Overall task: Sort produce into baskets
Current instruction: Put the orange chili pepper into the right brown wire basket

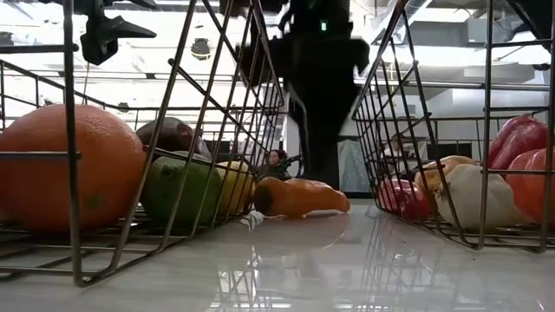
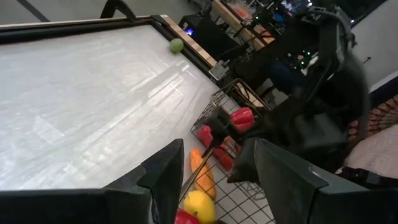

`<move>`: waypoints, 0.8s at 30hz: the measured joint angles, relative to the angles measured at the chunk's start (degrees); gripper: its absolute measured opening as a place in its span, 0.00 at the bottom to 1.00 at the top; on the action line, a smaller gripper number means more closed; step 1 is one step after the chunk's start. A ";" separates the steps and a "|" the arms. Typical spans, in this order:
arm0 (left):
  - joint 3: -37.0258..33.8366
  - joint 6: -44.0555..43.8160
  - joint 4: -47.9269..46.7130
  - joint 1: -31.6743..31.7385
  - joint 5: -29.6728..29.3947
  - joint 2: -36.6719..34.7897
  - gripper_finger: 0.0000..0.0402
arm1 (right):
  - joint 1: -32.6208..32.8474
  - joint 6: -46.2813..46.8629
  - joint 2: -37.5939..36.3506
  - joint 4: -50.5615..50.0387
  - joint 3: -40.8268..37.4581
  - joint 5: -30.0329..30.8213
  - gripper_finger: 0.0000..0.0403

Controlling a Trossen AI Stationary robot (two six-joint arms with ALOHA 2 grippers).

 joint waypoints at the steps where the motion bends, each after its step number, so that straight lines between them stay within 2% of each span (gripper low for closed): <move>1: 0.00 0.00 -0.02 0.00 0.02 0.00 0.46 | 0.11 0.37 -0.63 0.73 0.04 0.79 0.93; 10: 0.00 0.00 -0.02 0.00 0.00 0.00 0.46 | 0.11 1.76 -2.01 2.60 -2.03 2.49 0.93; 14: 0.00 0.00 -0.04 0.00 0.29 0.00 0.46 | 0.74 3.74 -3.91 4.35 -6.90 1.66 0.93; 19: 0.00 0.02 -0.28 0.00 0.77 0.00 0.46 | 1.45 6.34 -9.97 7.97 -14.52 1.44 0.93; 24: 0.00 0.02 -0.26 0.00 0.72 0.00 0.46 | 1.27 7.75 -16.86 16.18 -24.13 1.46 0.93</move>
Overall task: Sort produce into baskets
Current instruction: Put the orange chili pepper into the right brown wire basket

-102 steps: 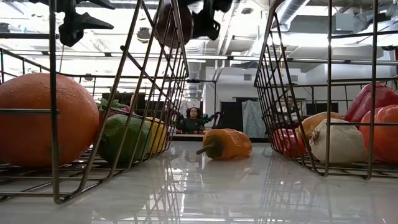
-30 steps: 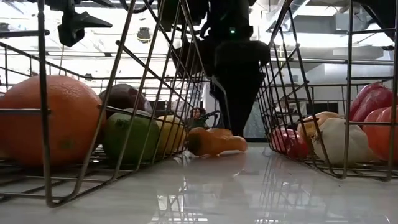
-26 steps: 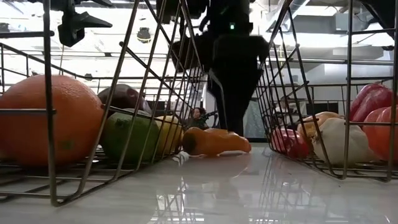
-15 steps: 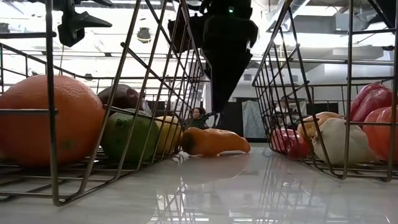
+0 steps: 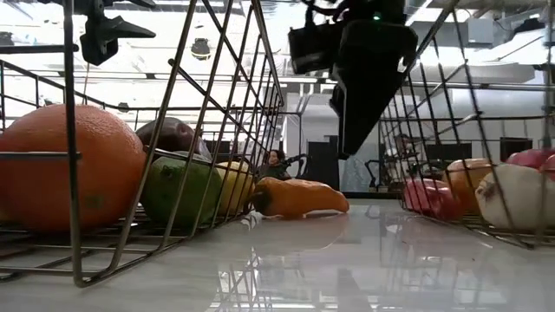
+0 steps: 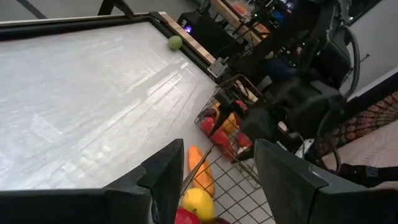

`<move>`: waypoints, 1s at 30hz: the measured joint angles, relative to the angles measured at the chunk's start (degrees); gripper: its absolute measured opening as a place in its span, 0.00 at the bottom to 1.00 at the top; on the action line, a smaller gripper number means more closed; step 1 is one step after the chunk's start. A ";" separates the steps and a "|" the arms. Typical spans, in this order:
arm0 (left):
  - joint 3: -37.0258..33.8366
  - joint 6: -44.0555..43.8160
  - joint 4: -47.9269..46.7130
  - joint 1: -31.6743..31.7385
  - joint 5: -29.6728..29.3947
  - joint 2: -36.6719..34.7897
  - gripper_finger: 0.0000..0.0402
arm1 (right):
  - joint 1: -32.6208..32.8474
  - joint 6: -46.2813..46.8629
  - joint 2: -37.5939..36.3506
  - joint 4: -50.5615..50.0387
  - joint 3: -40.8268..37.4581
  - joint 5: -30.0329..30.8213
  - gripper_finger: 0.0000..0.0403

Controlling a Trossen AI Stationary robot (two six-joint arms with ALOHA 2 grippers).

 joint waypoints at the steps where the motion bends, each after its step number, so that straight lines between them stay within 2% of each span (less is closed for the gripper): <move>1: 0.00 0.00 0.02 0.00 0.00 0.02 0.46 | 0.00 0.04 -1.42 1.68 -1.96 0.00 0.93; 6: 0.00 -0.15 0.01 0.00 -0.02 0.00 0.46 | -0.46 0.50 -5.42 2.19 -7.25 -0.62 0.93; 12: 0.00 -0.33 0.12 0.00 -0.18 0.02 0.46 | -2.35 -0.92 -6.68 2.73 -5.30 -0.79 0.93; 20: 0.00 -0.79 0.35 0.00 -0.28 0.00 0.46 | -3.42 -9.00 -6.60 9.16 -4.32 -0.66 0.93; 30: 0.00 -0.35 0.58 0.00 -1.78 0.02 0.46 | -3.64 -11.02 2.48 11.67 -2.19 -3.60 0.93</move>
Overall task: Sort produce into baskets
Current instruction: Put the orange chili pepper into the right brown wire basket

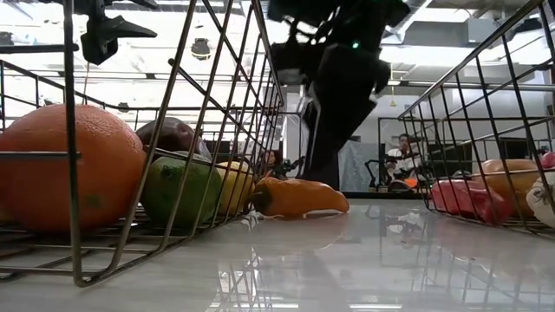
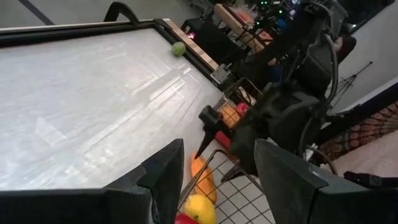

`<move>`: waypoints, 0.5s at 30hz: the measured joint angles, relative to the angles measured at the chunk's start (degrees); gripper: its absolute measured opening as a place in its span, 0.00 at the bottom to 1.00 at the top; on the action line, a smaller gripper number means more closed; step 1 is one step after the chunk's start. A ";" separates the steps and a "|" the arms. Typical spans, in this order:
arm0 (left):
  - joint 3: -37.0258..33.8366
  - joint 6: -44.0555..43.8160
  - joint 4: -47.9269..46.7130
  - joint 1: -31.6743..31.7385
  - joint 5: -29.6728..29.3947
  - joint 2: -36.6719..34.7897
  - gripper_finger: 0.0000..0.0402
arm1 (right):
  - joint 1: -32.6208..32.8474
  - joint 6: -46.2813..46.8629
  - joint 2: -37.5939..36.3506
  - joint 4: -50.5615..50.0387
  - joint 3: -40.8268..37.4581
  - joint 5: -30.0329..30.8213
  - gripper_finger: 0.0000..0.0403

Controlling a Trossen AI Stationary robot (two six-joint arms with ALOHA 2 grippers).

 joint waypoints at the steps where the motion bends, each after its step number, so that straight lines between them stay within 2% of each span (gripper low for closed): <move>1: 0.00 -0.01 -0.06 0.00 -0.01 0.00 0.46 | 0.17 0.01 0.76 0.17 0.23 0.02 0.93; 6: 0.00 -0.02 -0.12 0.00 0.01 -0.02 0.46 | 0.36 -0.56 3.25 0.42 0.81 0.40 0.88; 15: 0.00 -0.15 -0.16 0.00 0.14 -0.02 0.46 | 0.17 -3.63 4.03 1.12 0.91 5.17 0.68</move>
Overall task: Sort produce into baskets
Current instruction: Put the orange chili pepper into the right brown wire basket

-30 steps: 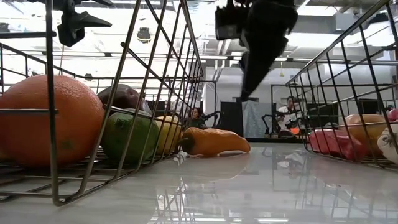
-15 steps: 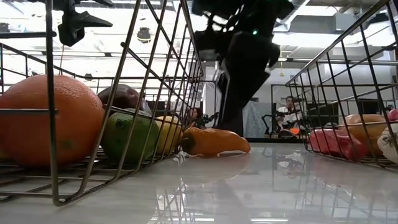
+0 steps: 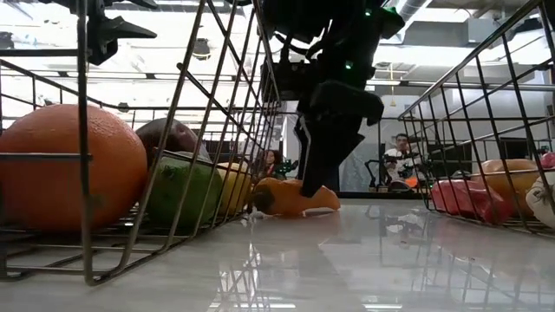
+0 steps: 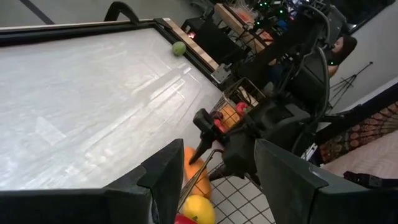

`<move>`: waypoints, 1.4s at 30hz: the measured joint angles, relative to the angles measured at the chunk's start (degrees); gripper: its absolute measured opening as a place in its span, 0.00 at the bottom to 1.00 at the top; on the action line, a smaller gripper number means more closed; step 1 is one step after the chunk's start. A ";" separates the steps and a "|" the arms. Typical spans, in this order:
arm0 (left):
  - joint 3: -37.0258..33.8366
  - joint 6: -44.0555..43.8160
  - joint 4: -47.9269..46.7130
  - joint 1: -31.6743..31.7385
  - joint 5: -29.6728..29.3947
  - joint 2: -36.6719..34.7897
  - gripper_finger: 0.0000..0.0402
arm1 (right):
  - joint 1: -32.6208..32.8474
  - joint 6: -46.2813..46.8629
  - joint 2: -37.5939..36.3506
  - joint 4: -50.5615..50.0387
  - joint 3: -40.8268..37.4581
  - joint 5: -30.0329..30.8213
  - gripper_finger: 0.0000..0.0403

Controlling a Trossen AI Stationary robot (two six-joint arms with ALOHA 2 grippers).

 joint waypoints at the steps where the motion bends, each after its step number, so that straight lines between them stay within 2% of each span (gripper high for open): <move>1: 0.00 0.00 -0.02 0.00 -0.01 0.00 0.46 | -0.11 -0.69 -0.03 -0.35 0.00 0.09 0.66; 11: 0.00 0.20 -0.11 0.00 0.17 0.00 0.46 | -0.73 -2.01 -0.10 -1.69 0.00 0.03 0.46; 15: 0.00 0.20 -0.11 0.00 0.21 0.00 0.46 | -0.72 -2.14 -0.10 -1.69 0.00 0.00 0.41; 32: 0.00 0.14 -0.04 0.00 1.53 0.00 0.46 | -1.77 -5.73 0.03 -22.52 14.00 1.14 0.40; 42: 0.00 0.08 -0.02 0.00 1.62 -0.01 0.46 | -3.64 -5.74 0.01 -40.04 21.31 0.96 0.40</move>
